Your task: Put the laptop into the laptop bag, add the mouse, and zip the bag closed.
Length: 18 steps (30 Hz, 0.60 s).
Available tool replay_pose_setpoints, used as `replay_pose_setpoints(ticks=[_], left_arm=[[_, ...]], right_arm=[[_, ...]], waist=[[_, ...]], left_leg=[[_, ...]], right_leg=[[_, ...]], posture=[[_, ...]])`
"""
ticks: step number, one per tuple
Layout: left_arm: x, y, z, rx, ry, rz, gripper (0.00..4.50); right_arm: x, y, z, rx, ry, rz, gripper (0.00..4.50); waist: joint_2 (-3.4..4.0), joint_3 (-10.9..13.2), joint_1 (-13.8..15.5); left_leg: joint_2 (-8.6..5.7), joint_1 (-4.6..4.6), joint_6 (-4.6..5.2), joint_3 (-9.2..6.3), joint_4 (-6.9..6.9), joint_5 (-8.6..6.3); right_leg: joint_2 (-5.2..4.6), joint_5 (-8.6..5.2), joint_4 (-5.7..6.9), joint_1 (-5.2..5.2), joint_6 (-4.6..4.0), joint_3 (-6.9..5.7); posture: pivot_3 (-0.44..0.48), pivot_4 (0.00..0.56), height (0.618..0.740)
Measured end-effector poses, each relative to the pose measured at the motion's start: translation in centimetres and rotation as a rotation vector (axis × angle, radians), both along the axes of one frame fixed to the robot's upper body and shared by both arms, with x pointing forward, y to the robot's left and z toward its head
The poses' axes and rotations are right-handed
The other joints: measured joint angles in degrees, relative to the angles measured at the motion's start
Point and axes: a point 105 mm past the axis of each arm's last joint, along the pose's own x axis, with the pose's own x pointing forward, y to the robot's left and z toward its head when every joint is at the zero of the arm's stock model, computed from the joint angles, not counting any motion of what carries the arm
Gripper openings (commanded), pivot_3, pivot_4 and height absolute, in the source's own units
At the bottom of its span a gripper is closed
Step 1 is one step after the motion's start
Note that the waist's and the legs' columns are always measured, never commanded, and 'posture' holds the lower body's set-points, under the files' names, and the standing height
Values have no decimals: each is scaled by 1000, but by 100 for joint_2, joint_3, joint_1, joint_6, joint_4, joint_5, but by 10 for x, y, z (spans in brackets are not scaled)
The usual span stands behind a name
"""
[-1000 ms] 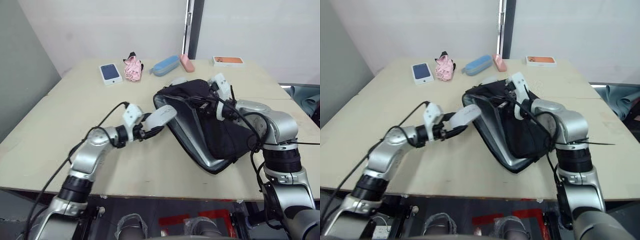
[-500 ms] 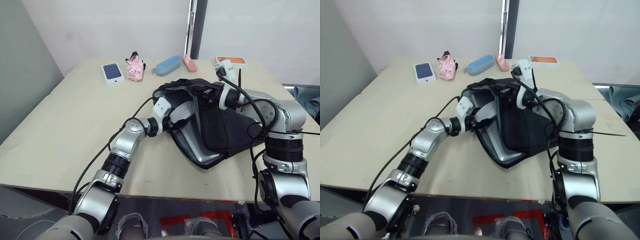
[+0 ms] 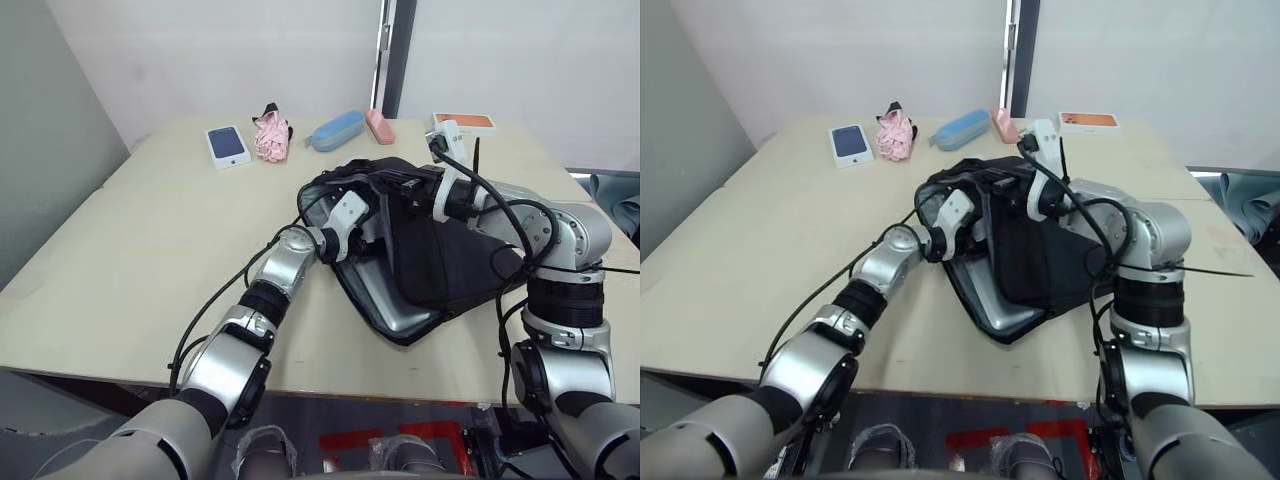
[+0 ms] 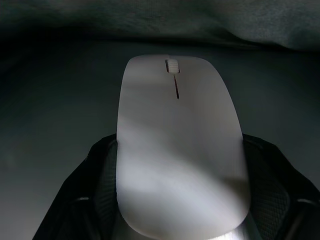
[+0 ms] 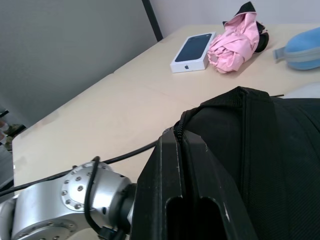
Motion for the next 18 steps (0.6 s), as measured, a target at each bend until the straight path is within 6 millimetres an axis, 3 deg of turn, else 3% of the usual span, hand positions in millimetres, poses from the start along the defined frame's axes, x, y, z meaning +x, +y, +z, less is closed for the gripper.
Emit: replay_pose_setpoints(ticks=[14, 16, 18], left_arm=[[2, -15, -2, 20, 12, -27, 2805], [2, -16, -2, 15, 15, -28, 3886], [2, -16, -3, 19, 17, -26, 4486]], right_arm=[[-1, 1, 1, 10, 1, 2, 12], [-1, 2, 1, 10, 1, 2, 0], [-1, 2, 2, 11, 1, 3, 0]], waist=[[0, 0, 3], [-1, 0, 2], [-1, 0, 0]], left_leg=[[-1, 1, -2, -1, -2, -1], [-1, 0, -3, -1, -2, 0], [-1, 1, -3, -1, -3, 0]], right_leg=[[-2, 1, -3, 3, 1, -1], [-2, 1, -4, 3, 1, -1], [-2, 1, -4, 3, 1, -1]], posture=[[0, 150, 740], [0, 150, 740], [0, 150, 740]])
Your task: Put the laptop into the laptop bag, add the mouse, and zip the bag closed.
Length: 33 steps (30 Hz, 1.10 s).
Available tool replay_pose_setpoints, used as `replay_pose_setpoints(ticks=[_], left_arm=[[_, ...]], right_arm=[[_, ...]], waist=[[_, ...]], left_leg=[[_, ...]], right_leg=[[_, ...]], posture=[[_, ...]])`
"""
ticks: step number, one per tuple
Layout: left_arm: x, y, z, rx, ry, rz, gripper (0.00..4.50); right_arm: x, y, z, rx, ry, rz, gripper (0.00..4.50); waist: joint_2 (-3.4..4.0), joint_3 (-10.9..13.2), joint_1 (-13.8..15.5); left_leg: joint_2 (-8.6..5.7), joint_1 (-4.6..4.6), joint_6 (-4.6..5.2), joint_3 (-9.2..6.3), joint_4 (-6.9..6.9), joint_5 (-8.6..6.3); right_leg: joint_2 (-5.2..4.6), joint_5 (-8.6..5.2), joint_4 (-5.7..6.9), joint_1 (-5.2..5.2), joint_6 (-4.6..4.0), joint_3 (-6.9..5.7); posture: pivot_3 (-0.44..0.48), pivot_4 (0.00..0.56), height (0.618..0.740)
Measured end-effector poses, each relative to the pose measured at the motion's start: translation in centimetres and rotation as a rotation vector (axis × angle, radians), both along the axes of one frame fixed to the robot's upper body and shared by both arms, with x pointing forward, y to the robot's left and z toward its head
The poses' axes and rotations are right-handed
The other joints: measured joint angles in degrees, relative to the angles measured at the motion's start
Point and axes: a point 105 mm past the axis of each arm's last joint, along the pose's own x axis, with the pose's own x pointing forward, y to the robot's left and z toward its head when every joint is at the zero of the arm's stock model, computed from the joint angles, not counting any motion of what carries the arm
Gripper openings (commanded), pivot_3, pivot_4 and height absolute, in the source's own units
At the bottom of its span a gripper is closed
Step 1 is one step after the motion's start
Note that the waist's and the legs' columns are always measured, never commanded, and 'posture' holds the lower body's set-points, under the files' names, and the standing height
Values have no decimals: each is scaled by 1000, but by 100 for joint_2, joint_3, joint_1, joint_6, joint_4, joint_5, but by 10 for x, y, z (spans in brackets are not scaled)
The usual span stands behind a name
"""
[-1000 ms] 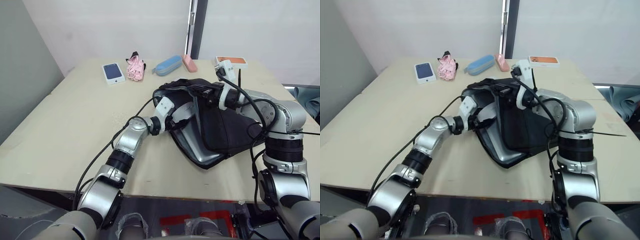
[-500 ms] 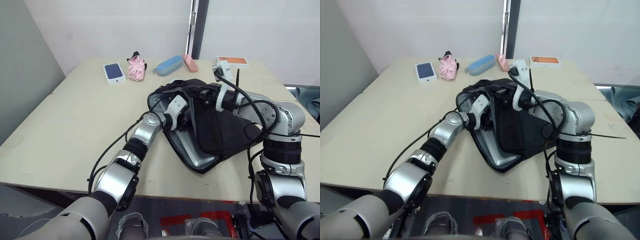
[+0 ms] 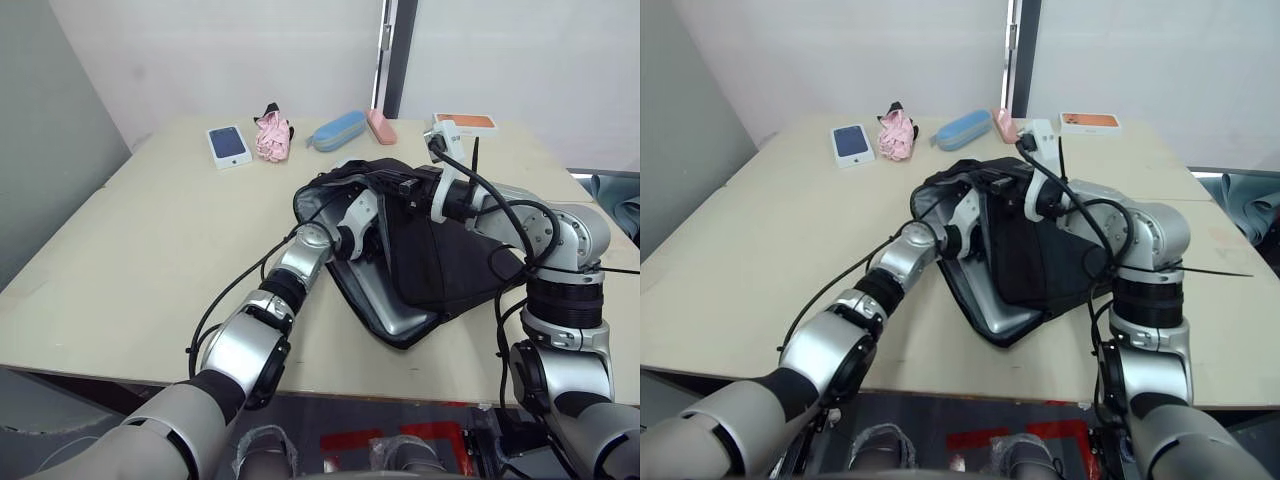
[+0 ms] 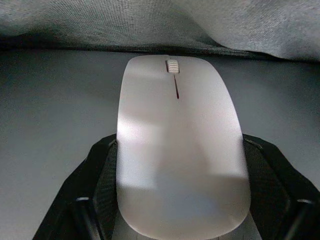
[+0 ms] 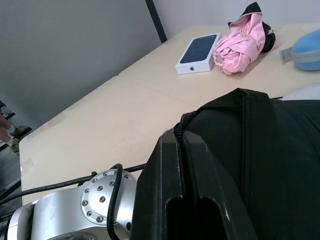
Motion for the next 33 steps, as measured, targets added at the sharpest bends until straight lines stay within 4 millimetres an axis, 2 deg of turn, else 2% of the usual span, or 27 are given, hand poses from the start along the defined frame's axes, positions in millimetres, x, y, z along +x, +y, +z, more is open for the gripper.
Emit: replay_pose_setpoints(ticks=[7, 14, 17, 21, 24, 25, 30, 33], left_arm=[[0, 5, 2, -8, -8, -4, 4486], [-9, 30, 11, -136, -21, 14, 4486], [-21, 55, 17, -190, -29, 34, 4486], [-40, 89, 21, -174, -27, 47, 4486], [-57, 124, 16, -122, -8, 81, 4486], [-60, 141, 17, -111, -2, 117, 4486], [-77, 193, 31, -87, -5, 203, 4486], [-89, 224, 38, -65, 13, 268, 4486]], right_arm=[[0, 0, 0, -1, -1, 0, 0], [-1, 1, 0, 2, -5, 11, 0], [-1, 2, 0, 7, -8, 19, 0], [-1, 4, -2, 2, -2, 30, 0], [-2, 6, -4, -2, -6, 51, 0], [-2, 4, -5, -7, -6, 53, 0], [-7, 11, -14, -46, 3, 101, 0], [-16, 12, -28, -128, 7, 152, 0]], waist=[[0, 0, -2], [1, 1, -21], [2, 3, -32], [5, 4, -27], [8, 6, -50], [9, 7, -48], [11, 8, -53], [13, 9, -33]], left_leg=[[0, 0, 0, 0, -4, -1], [1, -4, 0, 2, -22, -2], [5, -2, 2, 1, -33, -6], [6, -2, -2, 0, -39, -7], [9, -1, -8, 1, -49, -8], [11, 0, -12, 0, -49, -7], [10, -1, -32, 1, -55, 2], [11, -1, -36, -4, -63, 3]], right_leg=[[-1, 0, -4, 0, 0, 0], [1, 0, -22, -3, -1, -3], [0, -3, -23, -7, -6, -8], [-1, -6, -29, -8, -9, -12], [2, -8, -31, -11, -11, -13], [5, -8, -31, -11, -11, -15], [10, -9, -40, -12, -10, -14], [13, -13, -43, -12, -11, -21]], posture=[[0, 150, 740], [0, 150, 740], [0, 150, 740], [0, 150, 740], [0, 150, 740], [0, 150, 740], [0, 150, 740], [0, 150, 740]])
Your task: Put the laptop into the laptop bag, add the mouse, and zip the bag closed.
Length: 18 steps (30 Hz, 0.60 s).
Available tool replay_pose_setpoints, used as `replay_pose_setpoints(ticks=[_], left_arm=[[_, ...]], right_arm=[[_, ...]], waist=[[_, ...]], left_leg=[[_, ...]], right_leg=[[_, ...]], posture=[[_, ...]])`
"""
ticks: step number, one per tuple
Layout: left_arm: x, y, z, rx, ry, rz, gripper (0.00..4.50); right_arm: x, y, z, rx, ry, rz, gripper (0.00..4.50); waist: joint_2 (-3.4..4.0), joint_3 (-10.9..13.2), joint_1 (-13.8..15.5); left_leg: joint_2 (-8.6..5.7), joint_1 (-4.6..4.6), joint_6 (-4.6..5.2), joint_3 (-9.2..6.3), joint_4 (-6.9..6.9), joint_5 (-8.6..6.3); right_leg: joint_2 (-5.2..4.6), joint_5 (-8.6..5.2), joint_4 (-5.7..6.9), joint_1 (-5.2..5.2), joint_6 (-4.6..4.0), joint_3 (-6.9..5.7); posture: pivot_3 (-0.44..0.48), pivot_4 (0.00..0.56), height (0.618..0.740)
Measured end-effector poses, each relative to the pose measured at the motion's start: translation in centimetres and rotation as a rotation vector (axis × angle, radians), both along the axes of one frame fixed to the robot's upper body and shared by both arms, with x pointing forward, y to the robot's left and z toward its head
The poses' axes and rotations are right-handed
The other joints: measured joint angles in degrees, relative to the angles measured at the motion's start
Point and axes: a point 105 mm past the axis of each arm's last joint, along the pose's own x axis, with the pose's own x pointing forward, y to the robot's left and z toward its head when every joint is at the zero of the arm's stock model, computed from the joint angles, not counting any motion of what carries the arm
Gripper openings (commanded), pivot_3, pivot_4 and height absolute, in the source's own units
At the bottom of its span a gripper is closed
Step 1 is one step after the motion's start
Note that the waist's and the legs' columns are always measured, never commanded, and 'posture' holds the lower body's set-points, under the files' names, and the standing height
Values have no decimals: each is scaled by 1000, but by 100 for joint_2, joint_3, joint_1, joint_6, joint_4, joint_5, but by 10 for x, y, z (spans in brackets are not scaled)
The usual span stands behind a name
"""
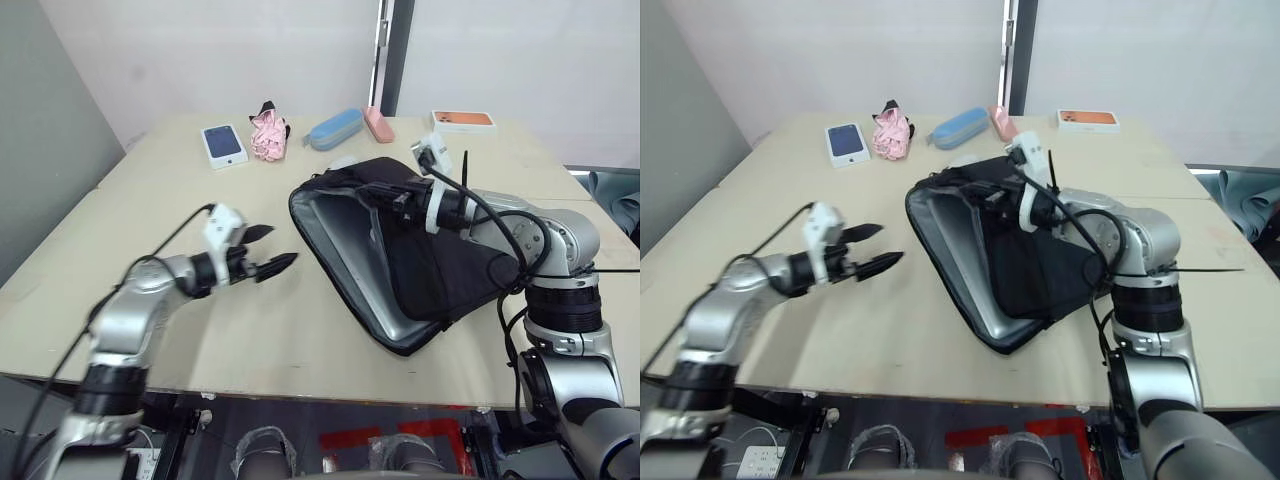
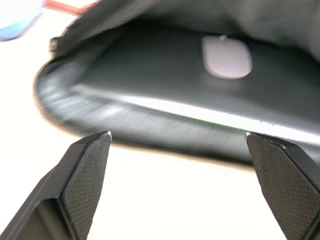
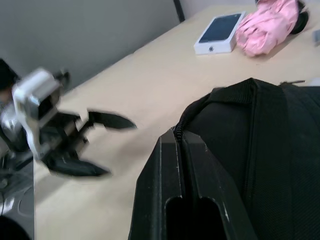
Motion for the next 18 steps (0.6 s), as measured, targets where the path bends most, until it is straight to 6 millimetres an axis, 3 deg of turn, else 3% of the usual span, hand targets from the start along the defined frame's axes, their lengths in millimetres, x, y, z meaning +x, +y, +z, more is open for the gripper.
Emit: replay_pose_setpoints(ticks=[6, 9, 13, 18], left_arm=[[-7, 36, 13, 13, 0, 100, 4486], [-5, 41, 12, 13, 12, 113, 4500], [4, 46, 16, -30, 21, 145, 4500], [24, 41, 23, -117, 18, 148, 4500]], right_arm=[[-28, 5, -28, -164, -10, 165, 0], [-35, 5, -44, -192, -23, 209, 867], [-43, -12, -60, -182, 29, 210, 2233], [-56, -35, -49, -75, 77, 189, 3916]], waist=[[-1, -1, 11], [-1, -1, 8], [-3, -2, 20], [-6, -4, 23]], left_leg=[[-1, 6, 4, -2, 1, -2], [-1, 10, 20, -1, 9, -12], [-2, 10, 23, -1, 20, -13], [-2, 16, 26, 1, 25, -12]], right_leg=[[-2, 0, -2, 10, 1, -1], [-5, 0, 5, 13, 1, 3], [-6, 0, 13, 13, 1, 5], [-5, 0, 23, 15, 1, 9]], posture=[[0, 150, 740], [0, 150, 740], [0, 150, 740], [0, 150, 740]])
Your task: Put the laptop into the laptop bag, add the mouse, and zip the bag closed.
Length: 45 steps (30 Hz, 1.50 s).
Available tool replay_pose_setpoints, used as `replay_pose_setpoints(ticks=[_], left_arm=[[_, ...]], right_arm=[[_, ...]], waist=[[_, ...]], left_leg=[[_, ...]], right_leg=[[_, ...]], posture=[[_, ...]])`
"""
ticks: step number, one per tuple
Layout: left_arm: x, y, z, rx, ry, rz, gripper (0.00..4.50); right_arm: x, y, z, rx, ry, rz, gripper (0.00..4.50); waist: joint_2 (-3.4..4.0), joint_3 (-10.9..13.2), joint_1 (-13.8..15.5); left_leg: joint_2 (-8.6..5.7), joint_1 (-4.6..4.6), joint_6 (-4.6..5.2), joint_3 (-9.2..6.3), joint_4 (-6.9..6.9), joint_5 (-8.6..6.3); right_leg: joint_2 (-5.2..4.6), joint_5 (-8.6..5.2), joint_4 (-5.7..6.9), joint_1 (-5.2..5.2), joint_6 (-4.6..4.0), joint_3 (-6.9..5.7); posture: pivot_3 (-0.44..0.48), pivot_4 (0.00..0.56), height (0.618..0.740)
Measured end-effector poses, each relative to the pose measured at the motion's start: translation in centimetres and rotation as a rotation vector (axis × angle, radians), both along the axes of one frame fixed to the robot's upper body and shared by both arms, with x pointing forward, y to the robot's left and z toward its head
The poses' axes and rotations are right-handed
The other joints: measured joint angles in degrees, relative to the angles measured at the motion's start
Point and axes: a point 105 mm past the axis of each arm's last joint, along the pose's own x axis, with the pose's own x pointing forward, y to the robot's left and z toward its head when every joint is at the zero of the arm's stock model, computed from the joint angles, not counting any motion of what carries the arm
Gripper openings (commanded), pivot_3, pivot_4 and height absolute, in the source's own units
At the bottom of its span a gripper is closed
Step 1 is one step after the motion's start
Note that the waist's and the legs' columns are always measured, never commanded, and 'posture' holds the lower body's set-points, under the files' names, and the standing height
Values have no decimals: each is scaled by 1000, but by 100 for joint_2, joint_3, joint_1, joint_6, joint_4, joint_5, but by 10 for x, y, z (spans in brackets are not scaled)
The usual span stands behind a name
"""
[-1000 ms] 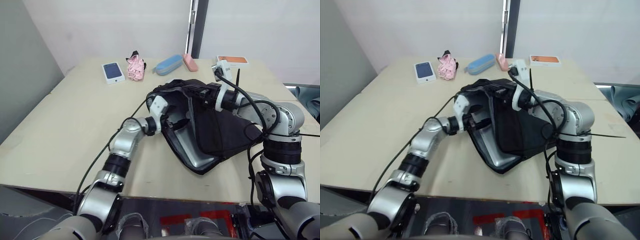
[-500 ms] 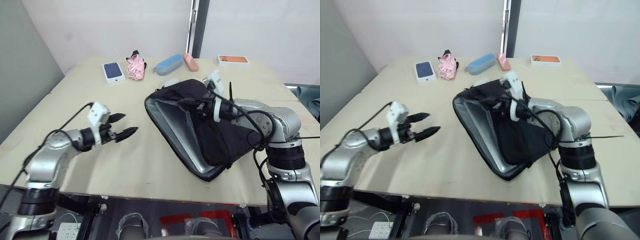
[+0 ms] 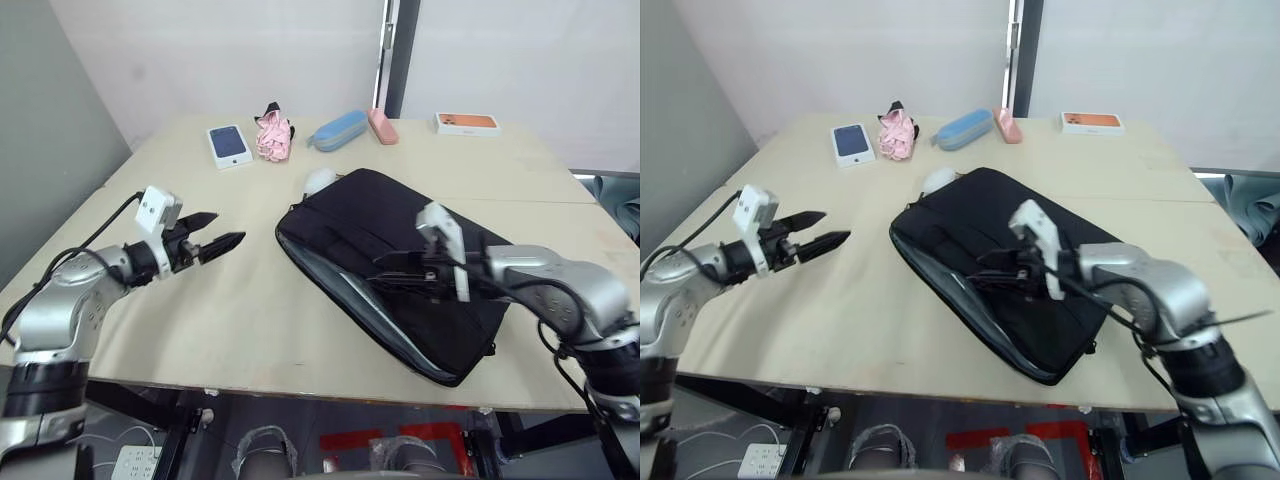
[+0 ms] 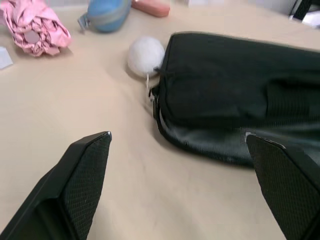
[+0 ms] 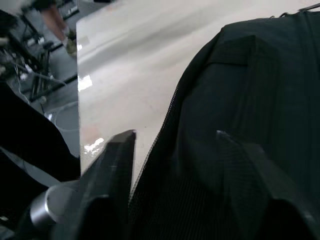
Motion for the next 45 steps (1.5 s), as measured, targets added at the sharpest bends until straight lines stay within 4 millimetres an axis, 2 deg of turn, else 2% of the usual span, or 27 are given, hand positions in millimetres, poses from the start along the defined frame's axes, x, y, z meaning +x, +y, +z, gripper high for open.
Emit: replay_pose_setpoints(ticks=[1, 2, 6, 10, 13, 15, 17, 22, 30, 37, 43, 45], left_arm=[[7, -3, -1, -23, 7, -1, 4500], [13, -6, -2, -37, 13, -1, 4500], [42, -14, -12, -90, 56, 25, 4500], [76, -41, -25, -125, 99, 17, 4500], [88, -56, -38, -112, 137, -3, 4500], [93, -65, -47, -88, 158, -22, 4500], [93, -62, -54, -80, 173, -16, 4500], [93, -68, -65, -36, 198, -57, 2954], [91, -71, -68, -43, 197, -81, 54], [91, -70, -68, -50, 197, -84, 22], [90, -68, -70, -47, 194, -81, 22], [89, -67, -70, -44, 191, -82, 0]], right_arm=[[-2, -6, 3, 18, 8, -17, 4295], [-2, -12, 4, 23, 16, -42, 4454], [8, -49, 7, 11, 10, -236, 4454], [24, -104, 0, 21, 49, -505, 4454], [27, -128, 1, 53, 59, -617, 4454], [24, -147, -6, 46, 90, -684, 4454], [20, -161, -14, 40, 124, -735, 4454], [5, -190, -33, 31, 195, -845, 4500], [-6, -207, -56, 68, 287, -934, 4500], [6, -206, -59, 129, 302, -962, 4500], [12, -195, -74, 152, 358, -949, 4500], [13, -194, -73, 151, 357, -945, 3929]], waist=[[-1, -1, -4], [-1, -1, 2], [-3, -3, 29], [-8, -5, 78], [-9, -5, 34], [-9, -5, 46], [-9, -5, 18], [-10, -5, 77], [-9, -5, 94], [-9, -5, 97], [-8, -5, 92], [-8, -5, 86]], left_leg=[[0, 3, 1, 2, 2, 0], [0, 4, 1, 1, 4, 0], [-4, 13, 5, 1, 13, 0], [-11, 9, 11, 0, 23, 1], [-10, 8, 13, 1, 13, 2], [-9, 7, 15, -2, 5, 2], [-9, 5, 15, 1, 2, 2], [-15, 6, 21, -5, 7, 0], [-16, 19, 22, -3, 16, -1], [-15, 17, 22, -4, 14, -1], [-15, 17, 21, -2, 12, -1], [-13, 18, 21, -3, 11, -1]], right_leg=[[0, 0, 2, 2, 0, 2], [0, 0, 3, 3, 0, 2], [-5, 1, 3, 18, 0, 4], [-10, 3, 1, 22, 3, 5], [-7, 2, -4, 21, 3, 4], [-6, 2, -12, 22, 2, -1], [-6, 2, -19, 21, 3, 2], [-15, 2, -19, 27, 2, -4], [-23, 3, -11, 37, 2, 0], [-22, 3, -12, 36, 2, -3], [-22, 3, -14, 35, 2, -2], [-21, 3, -13, 35, 2, -3]], posture=[[0, 150, 740], [0, 150, 740], [0, 150, 740], [0, 150, 740], [0, 150, 740], [0, 150, 740], [0, 150, 740], [0, 150, 740], [0, 150, 740], [0, 150, 740], [0, 150, 740], [0, 150, 740]])
